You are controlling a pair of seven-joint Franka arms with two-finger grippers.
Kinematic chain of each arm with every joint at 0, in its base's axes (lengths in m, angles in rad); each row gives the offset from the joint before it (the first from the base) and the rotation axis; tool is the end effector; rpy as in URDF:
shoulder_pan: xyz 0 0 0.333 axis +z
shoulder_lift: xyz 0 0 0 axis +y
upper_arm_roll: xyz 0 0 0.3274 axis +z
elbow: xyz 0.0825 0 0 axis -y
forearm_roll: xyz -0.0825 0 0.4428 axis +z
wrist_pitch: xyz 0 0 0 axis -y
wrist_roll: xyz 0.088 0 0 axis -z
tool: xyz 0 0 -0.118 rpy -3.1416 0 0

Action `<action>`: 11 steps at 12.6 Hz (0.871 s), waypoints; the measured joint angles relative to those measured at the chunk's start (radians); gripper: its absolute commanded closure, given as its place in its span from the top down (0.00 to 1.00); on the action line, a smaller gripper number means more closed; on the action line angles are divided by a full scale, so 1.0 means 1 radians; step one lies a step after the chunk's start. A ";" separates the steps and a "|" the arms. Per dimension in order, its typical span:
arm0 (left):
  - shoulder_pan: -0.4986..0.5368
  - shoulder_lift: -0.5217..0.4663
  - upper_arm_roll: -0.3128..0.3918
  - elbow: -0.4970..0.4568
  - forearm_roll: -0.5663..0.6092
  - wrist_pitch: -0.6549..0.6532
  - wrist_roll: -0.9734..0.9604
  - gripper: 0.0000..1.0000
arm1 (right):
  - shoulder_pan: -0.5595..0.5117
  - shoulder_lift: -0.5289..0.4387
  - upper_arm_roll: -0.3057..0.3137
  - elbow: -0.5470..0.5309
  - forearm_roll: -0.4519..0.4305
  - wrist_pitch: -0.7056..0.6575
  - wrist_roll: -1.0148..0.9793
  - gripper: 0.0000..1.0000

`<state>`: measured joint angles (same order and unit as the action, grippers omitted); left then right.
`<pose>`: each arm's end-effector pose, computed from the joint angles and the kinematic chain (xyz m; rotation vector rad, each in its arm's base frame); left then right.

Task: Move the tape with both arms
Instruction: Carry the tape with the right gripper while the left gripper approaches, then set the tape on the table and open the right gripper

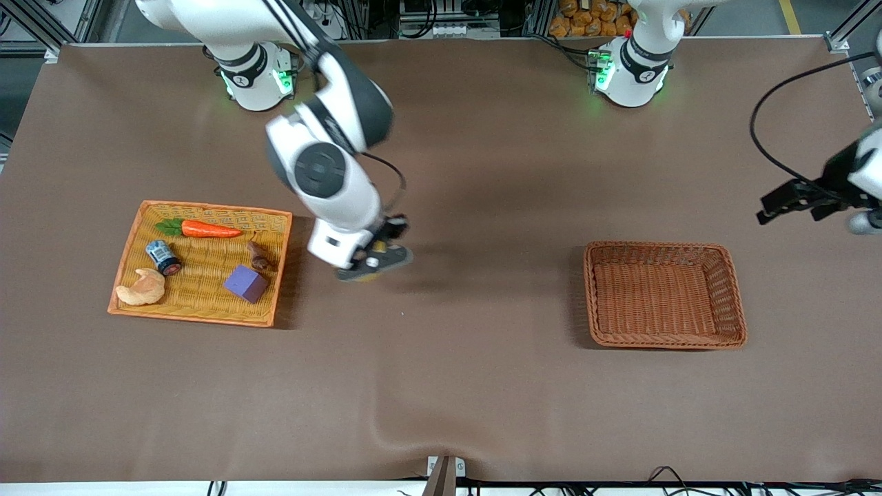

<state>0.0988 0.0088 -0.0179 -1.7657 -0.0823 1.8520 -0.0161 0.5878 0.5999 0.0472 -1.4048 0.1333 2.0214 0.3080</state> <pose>0.6312 0.0439 0.5403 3.0564 0.1787 0.1226 0.6261 0.4646 0.3300 -2.9763 -0.3912 0.0776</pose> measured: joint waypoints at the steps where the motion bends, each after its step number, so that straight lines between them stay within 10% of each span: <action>1: -0.003 0.029 -0.004 0.018 -0.009 0.000 -0.003 1.00 | 0.019 0.068 -0.001 0.025 0.028 0.073 0.019 0.00; 9: -0.242 0.238 -0.047 0.109 -0.015 0.002 -0.259 1.00 | 0.228 0.351 -0.009 0.269 0.044 0.192 0.322 0.03; 11: -0.320 0.308 -0.048 0.116 -0.016 0.024 -0.268 1.00 | 0.224 0.351 -0.022 0.269 0.044 0.189 0.329 0.30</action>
<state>-0.2212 0.3171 -0.0659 -1.6500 -0.0978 1.8764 -0.2839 0.8123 0.9512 0.0257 -1.1354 0.1776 2.2108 0.6375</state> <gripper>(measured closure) 0.000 0.775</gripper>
